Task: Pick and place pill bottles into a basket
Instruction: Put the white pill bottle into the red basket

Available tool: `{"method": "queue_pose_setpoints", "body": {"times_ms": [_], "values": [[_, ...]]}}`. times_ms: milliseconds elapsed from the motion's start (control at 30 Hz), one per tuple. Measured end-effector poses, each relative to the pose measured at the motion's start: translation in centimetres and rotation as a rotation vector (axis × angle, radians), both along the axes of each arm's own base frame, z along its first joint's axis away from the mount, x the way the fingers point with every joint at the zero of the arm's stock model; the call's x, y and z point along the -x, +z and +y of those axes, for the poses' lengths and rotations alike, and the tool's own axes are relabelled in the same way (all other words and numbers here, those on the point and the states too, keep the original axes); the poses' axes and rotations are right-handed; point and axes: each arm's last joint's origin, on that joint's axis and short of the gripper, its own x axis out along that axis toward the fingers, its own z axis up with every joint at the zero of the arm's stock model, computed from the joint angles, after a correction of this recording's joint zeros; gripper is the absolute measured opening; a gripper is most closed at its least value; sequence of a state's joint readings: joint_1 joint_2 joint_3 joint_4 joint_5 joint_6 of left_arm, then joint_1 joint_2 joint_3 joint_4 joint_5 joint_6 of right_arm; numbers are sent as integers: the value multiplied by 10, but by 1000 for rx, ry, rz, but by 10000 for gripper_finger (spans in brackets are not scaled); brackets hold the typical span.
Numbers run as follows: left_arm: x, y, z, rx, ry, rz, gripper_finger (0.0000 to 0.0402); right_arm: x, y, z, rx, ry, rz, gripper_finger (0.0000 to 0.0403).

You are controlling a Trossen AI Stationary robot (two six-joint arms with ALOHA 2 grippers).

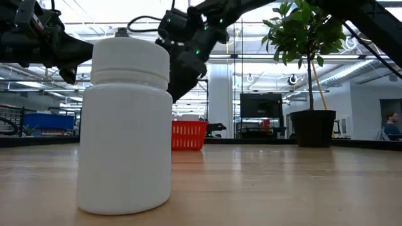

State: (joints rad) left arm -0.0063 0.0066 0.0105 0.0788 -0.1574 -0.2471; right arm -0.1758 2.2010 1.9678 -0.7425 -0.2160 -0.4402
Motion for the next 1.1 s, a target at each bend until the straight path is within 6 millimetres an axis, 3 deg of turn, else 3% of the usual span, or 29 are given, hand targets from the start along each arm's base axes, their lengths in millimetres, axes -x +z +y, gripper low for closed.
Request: {"method": "queue_pose_setpoints", "body": {"times_ms": [233,333,500,800,1100], "values": [[0,0,0,0,1,0,37,10,31,36,1,16,-12,201],[0,0,0,0,0,2,37,19,49,59,-24,21,-7,149],[0,0,0,0,0,1,37,44,72,89,-46,58,-40,23],[0,0,0,0,0,-1,37,135,87,132,-140,25,-285,3],[0,0,0,0,0,-1,37,232,80,133,-233,-34,-520,1]]}}
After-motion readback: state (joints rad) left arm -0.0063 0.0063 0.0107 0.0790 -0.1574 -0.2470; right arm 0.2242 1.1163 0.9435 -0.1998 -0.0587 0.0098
